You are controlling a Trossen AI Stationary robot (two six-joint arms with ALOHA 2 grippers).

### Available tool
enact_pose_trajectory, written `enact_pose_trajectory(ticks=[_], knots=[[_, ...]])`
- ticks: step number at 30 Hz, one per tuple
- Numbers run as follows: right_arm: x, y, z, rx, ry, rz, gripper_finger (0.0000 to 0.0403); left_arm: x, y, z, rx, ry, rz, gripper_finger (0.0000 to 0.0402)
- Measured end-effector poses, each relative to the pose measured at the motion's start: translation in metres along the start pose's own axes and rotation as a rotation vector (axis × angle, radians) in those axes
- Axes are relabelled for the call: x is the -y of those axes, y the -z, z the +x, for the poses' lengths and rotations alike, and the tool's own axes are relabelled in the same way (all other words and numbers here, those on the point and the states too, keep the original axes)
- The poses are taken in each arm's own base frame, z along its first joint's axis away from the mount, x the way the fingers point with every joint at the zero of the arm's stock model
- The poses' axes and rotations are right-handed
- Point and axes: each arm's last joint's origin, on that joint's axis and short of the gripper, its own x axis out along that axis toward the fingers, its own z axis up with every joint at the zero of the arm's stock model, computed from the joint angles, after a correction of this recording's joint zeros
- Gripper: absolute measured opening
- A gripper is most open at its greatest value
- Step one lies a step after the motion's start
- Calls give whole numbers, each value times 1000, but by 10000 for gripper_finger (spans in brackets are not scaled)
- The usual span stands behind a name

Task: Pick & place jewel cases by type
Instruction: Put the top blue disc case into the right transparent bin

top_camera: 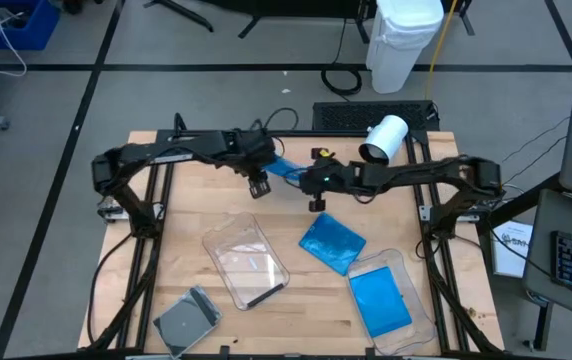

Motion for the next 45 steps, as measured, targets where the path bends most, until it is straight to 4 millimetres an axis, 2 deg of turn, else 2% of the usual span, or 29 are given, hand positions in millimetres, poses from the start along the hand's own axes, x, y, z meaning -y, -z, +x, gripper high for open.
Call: enact_pose_trajectory(ticks=[4, 10, 14, 19, 23, 30, 35, 45], knots=[[-1, 16, -32, 79, -36, 89, 25, 9, 25, 0, 108, 18, 17, 145], [-4, 53, -87, 235, -8, 240, 25, 16, 91, 2, 252, 42, -58, 145], [-6, 73, -118, 354, 20, 324, 25, 21, 125, -8, 451, 90, -90, 145], [-12, 88, -148, 497, -21, 385, 25, 31, 157, -23, 701, 190, -90, 145], [-18, 94, -168, 615, -118, 405, 25, 38, 180, -31, 820, 249, -58, 145], [-26, 112, -188, 748, -163, 434, 25, 46, 208, -42, 950, 343, 0, 145], [-33, 129, -192, 807, -193, 456, 25, 49, 221, -48, 1006, 392, 49, 145], [-40, 150, -194, 892, -173, 470, 25, 39, 242, -50, 940, 287, -45, 145]])
